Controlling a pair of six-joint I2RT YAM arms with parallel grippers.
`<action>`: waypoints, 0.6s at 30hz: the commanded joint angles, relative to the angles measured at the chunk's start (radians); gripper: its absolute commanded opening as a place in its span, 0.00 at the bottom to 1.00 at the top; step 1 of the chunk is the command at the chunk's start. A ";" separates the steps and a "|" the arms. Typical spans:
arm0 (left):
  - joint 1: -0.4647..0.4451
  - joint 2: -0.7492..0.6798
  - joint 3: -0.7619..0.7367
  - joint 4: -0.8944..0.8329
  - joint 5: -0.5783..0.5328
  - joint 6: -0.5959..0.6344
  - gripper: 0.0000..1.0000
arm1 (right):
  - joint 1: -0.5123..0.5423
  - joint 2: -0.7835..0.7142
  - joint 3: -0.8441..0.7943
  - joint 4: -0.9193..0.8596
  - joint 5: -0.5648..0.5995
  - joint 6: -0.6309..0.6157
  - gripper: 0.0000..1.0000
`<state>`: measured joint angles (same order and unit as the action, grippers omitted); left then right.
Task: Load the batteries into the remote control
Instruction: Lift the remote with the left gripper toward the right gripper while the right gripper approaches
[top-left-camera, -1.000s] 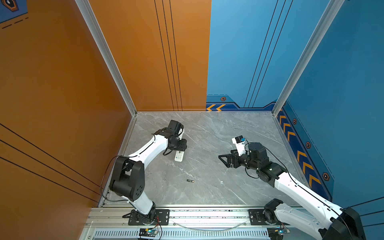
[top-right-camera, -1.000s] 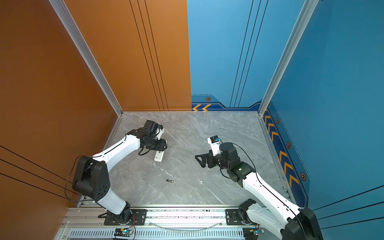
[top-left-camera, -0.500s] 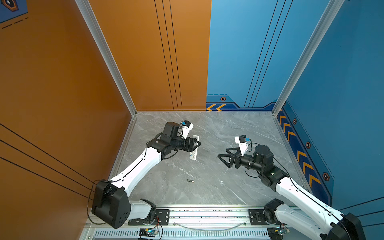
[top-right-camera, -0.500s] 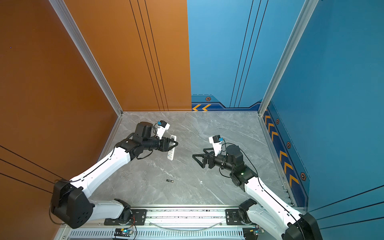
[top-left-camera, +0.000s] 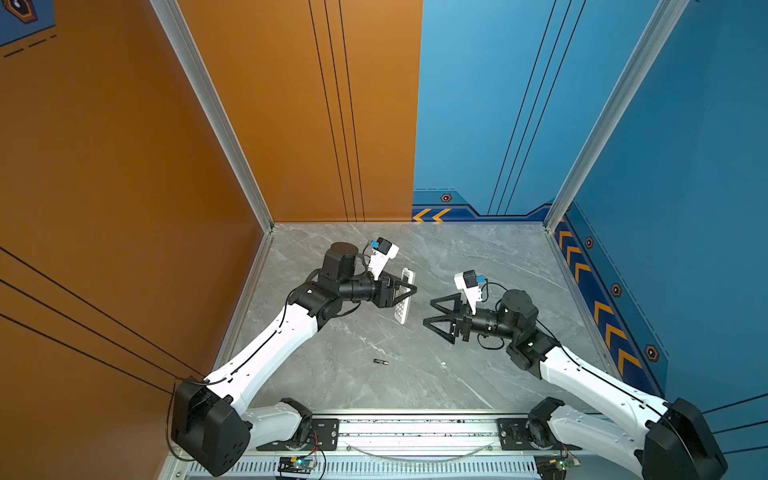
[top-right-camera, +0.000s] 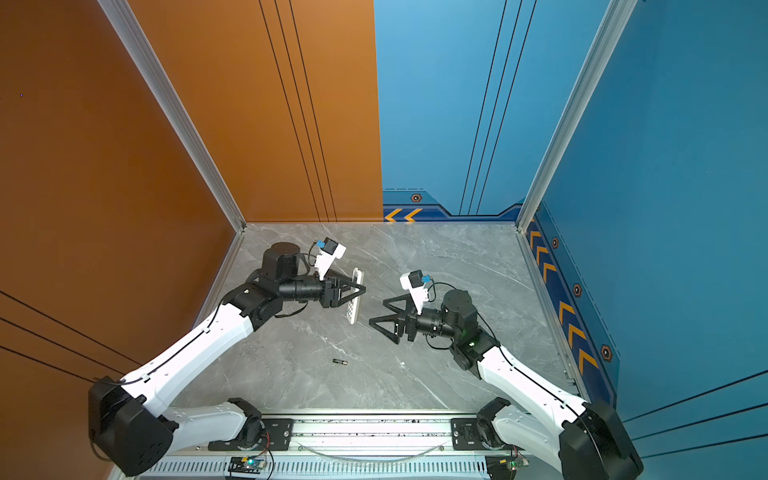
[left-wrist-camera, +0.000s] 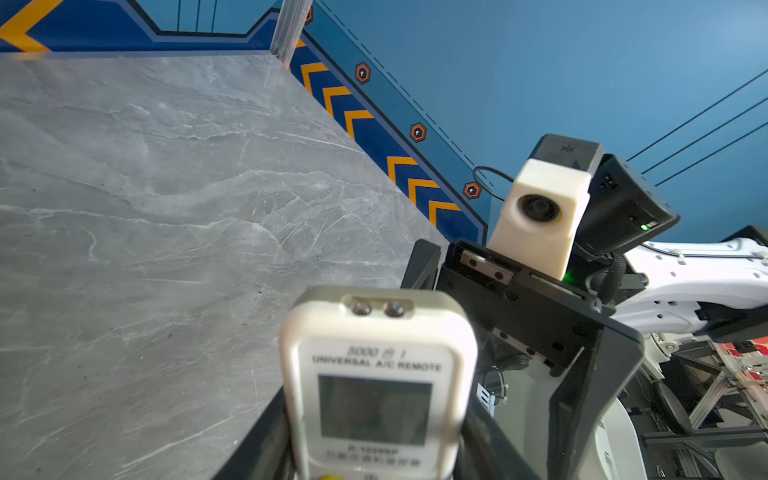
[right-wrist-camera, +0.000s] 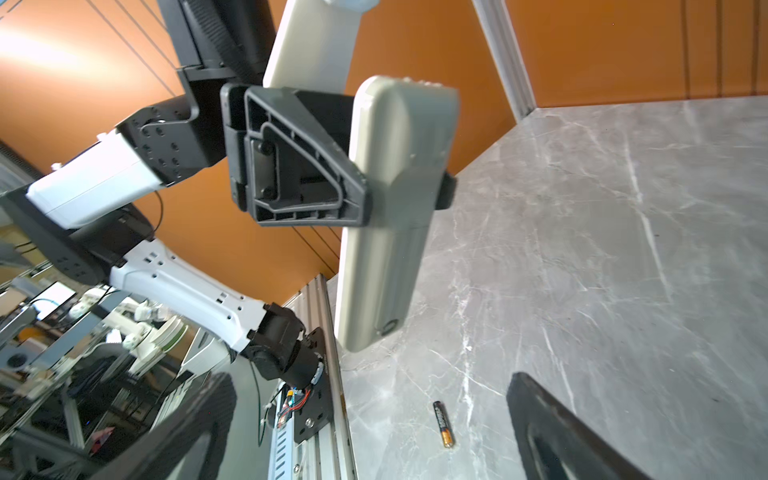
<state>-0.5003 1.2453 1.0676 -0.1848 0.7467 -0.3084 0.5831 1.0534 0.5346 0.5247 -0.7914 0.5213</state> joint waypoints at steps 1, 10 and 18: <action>-0.015 -0.024 0.009 0.081 0.095 -0.025 0.16 | 0.011 0.033 0.004 0.101 -0.036 -0.011 1.00; -0.064 -0.037 0.008 0.124 0.165 -0.031 0.17 | 0.033 0.117 0.006 0.275 -0.059 0.058 1.00; -0.097 -0.043 0.023 0.128 0.183 -0.024 0.17 | 0.065 0.159 0.025 0.337 -0.101 0.075 0.99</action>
<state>-0.5846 1.2259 1.0676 -0.0921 0.8879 -0.3344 0.6373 1.2030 0.5350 0.7979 -0.8555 0.5816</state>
